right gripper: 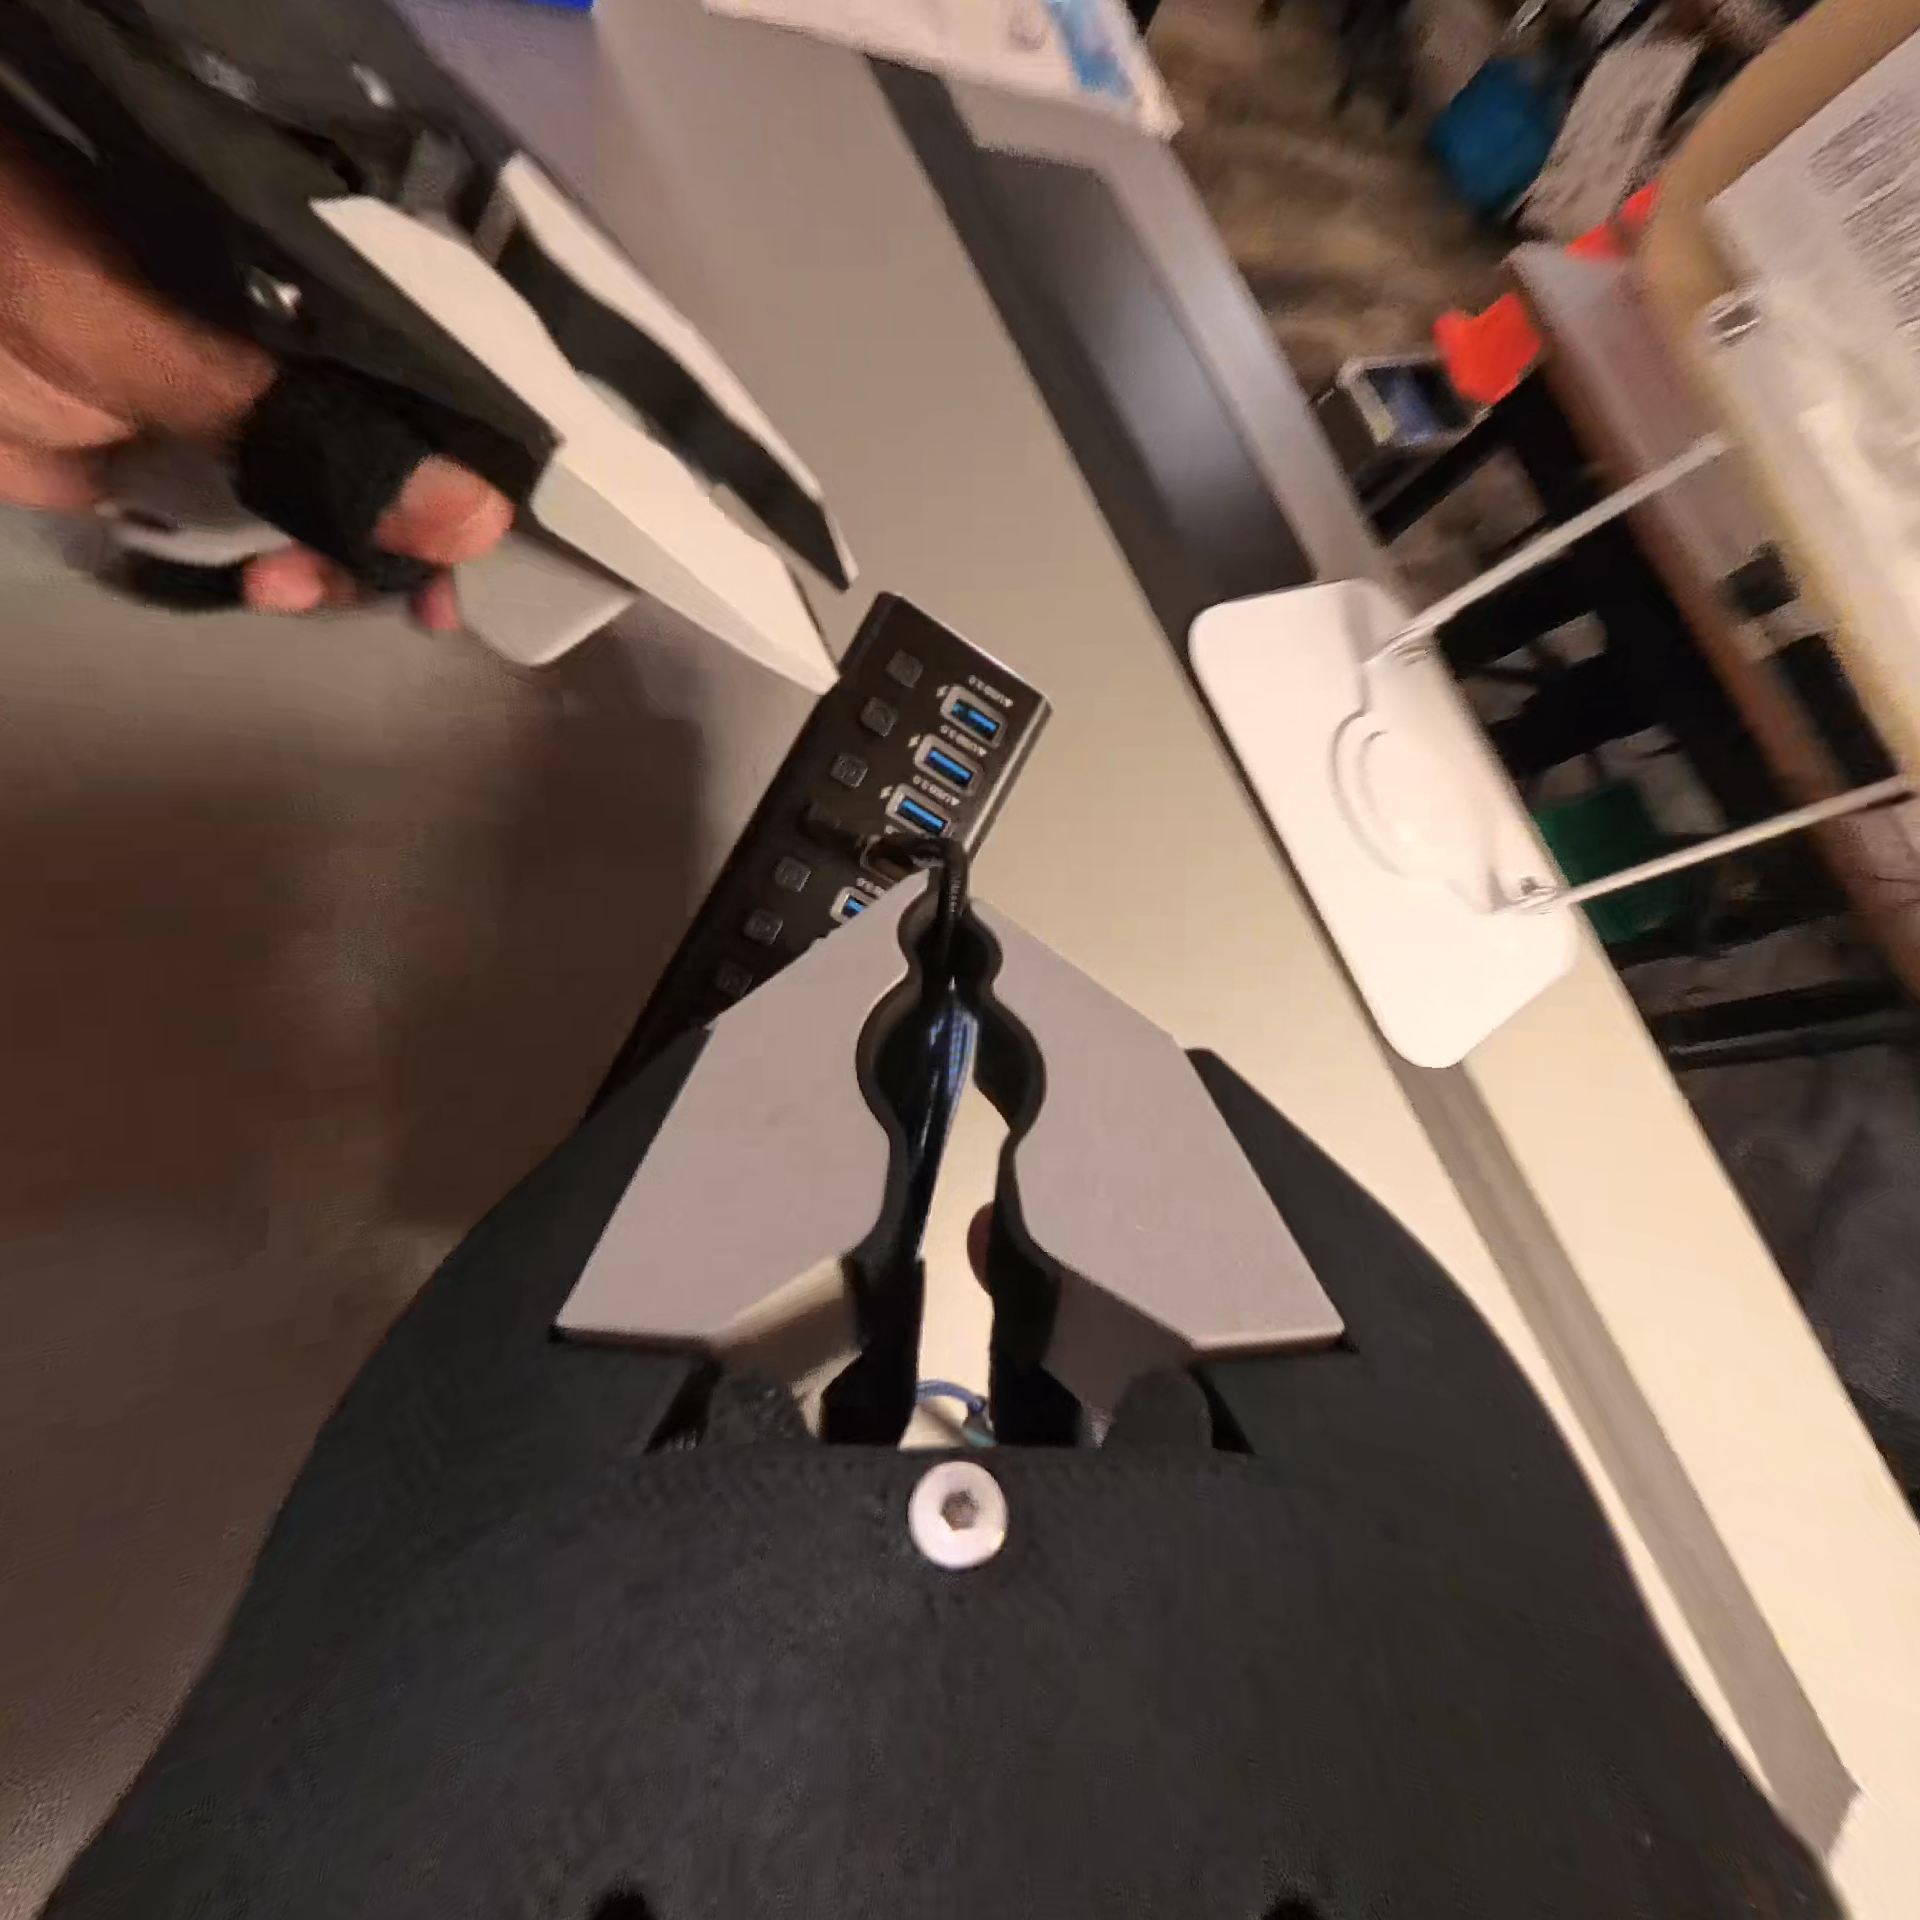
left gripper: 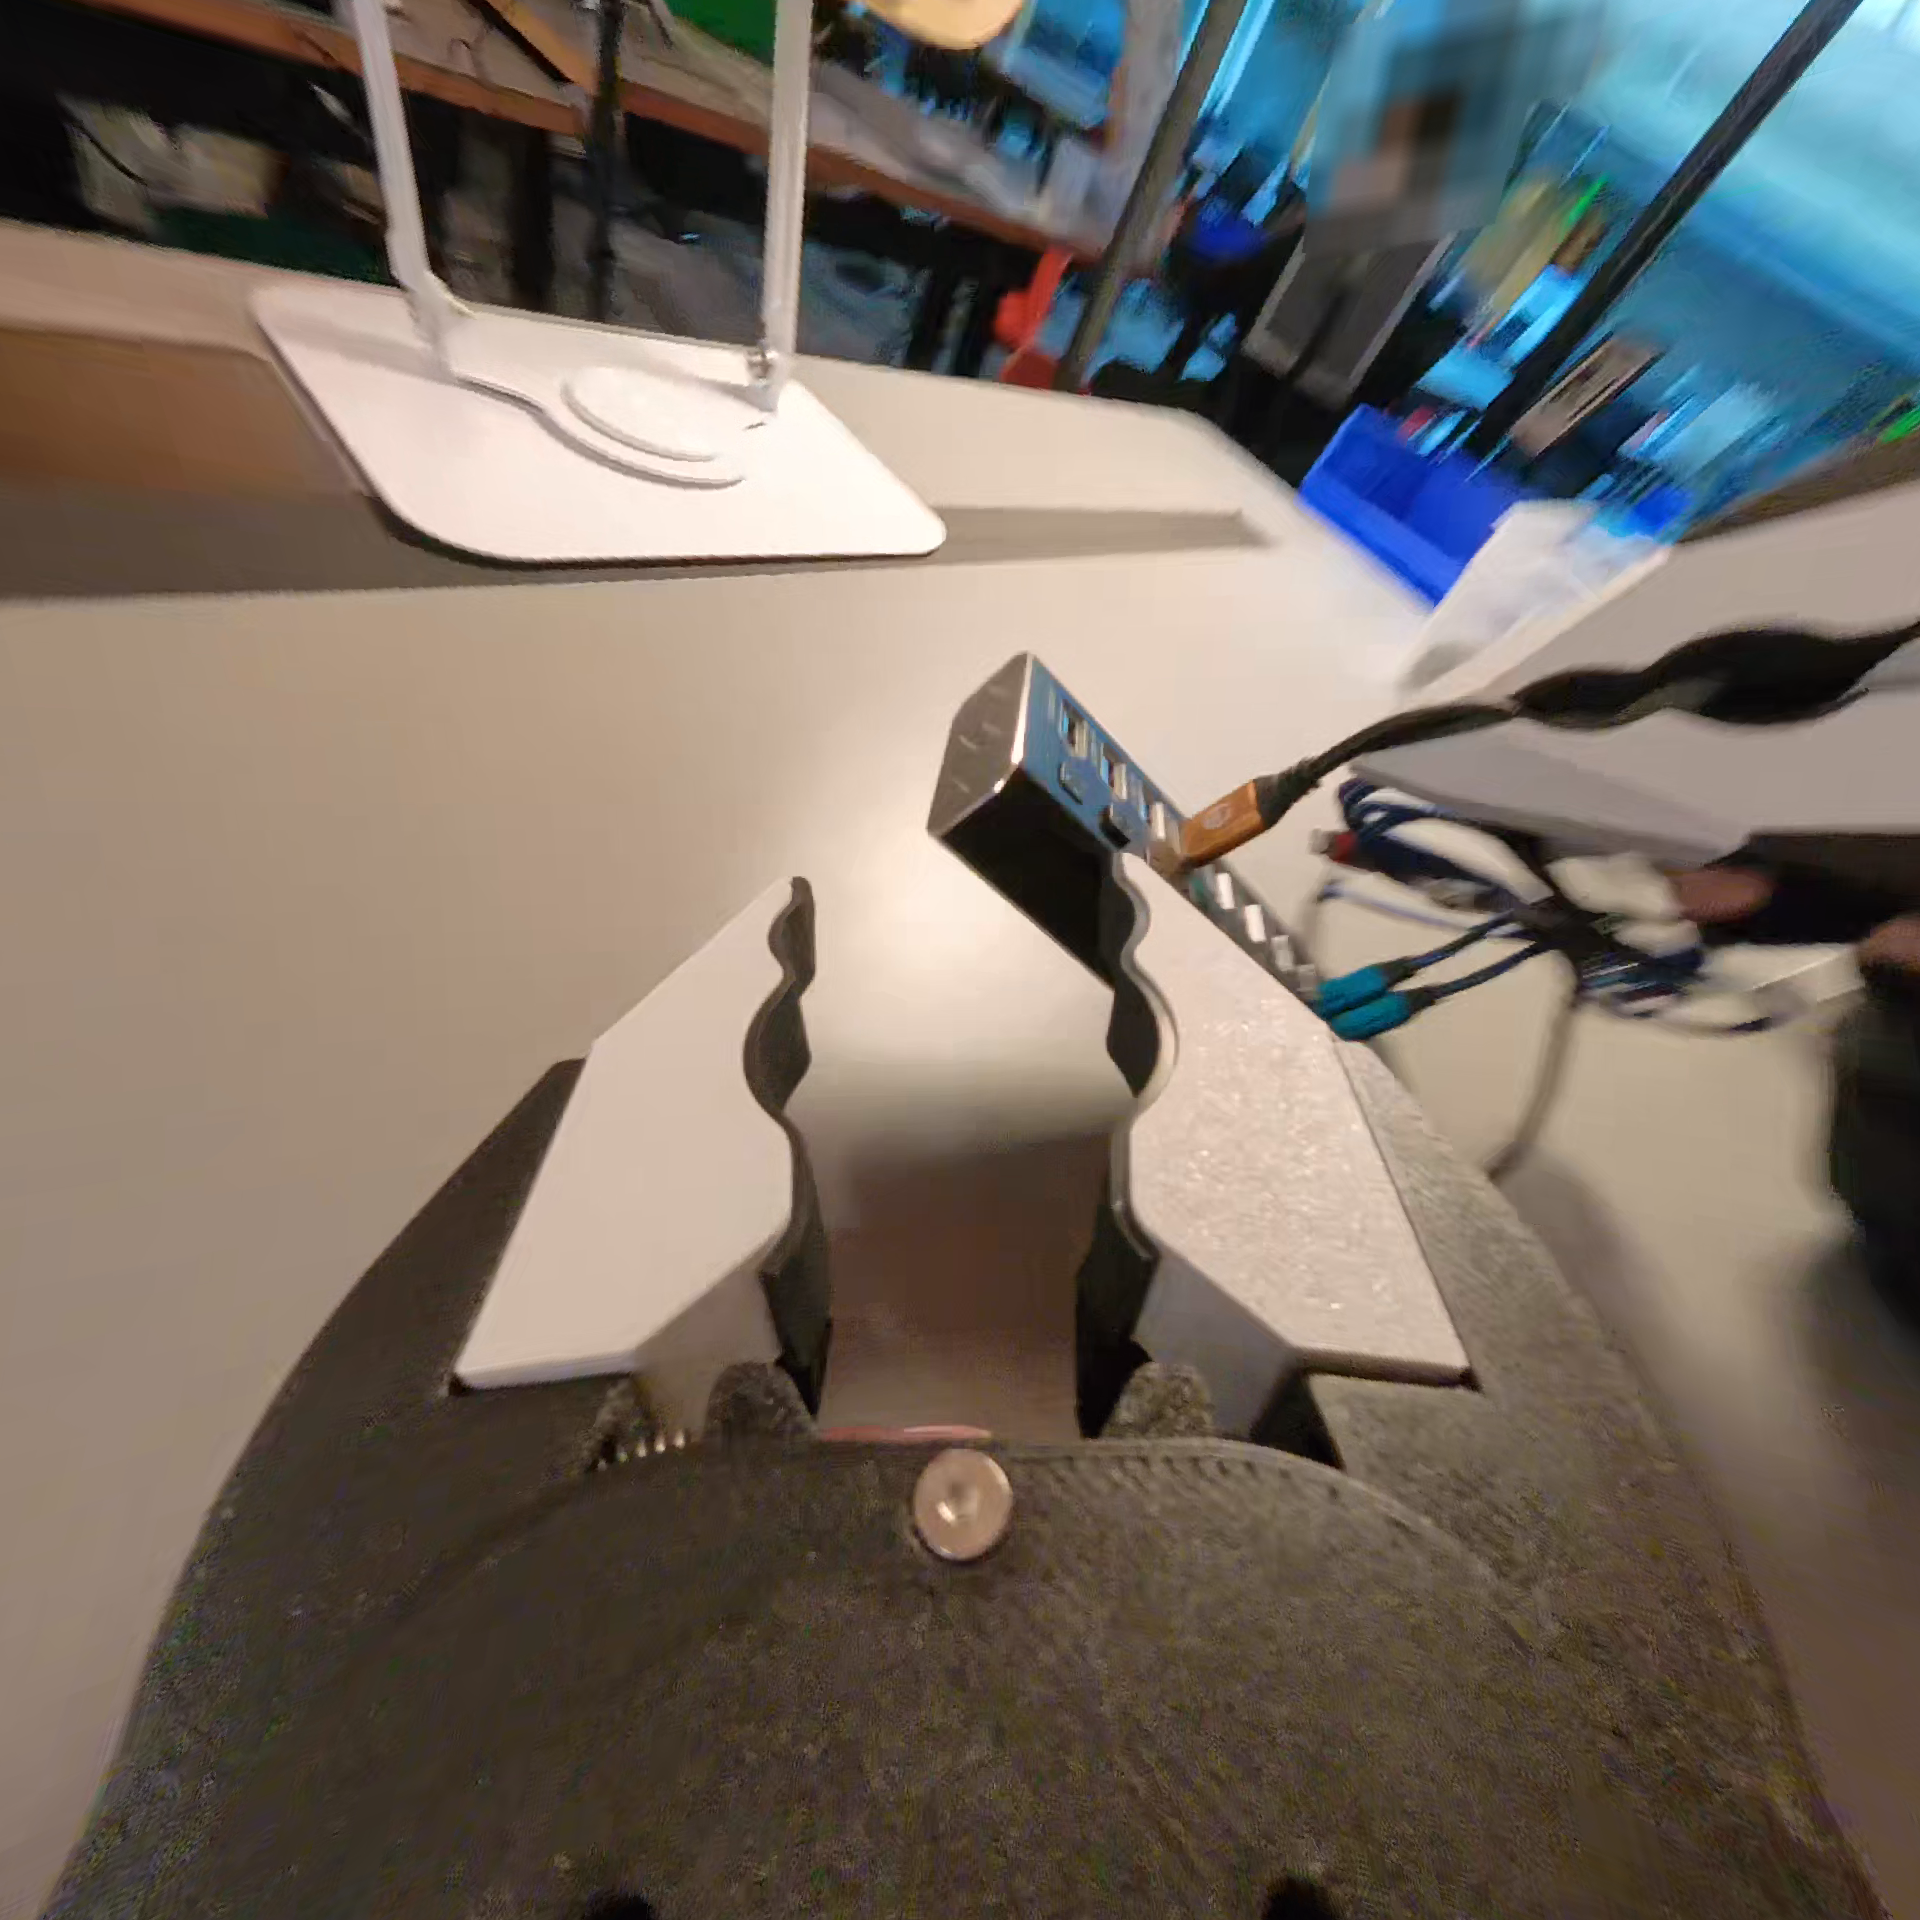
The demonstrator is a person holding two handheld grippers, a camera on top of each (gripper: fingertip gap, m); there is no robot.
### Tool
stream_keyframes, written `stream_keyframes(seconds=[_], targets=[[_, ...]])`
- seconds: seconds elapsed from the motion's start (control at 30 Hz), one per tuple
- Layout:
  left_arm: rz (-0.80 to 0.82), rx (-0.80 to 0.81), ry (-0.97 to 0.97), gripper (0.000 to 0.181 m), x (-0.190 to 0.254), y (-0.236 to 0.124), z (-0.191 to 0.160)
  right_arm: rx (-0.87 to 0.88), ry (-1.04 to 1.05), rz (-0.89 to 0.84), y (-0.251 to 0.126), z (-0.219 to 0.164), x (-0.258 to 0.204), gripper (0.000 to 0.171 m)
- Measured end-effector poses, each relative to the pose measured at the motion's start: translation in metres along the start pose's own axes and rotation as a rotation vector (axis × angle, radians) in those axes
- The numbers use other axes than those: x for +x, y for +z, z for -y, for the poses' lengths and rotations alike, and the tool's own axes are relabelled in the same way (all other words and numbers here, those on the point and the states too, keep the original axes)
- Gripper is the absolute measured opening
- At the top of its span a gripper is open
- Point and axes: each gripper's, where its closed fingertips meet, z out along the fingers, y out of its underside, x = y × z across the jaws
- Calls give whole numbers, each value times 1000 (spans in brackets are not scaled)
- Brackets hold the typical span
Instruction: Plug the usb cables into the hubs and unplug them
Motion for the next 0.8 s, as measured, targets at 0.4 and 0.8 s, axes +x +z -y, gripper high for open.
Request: stream_keyframes(seconds=[0.4, 0.8], targets=[[-211, 146, -93, 71, 62, 10, 13, 313, 80, -202, -38, 37, 9, 0], [-74, 265, 190, 30, 66, -6, 25, 452, 3, -201, -52, 60, -32, 0]])
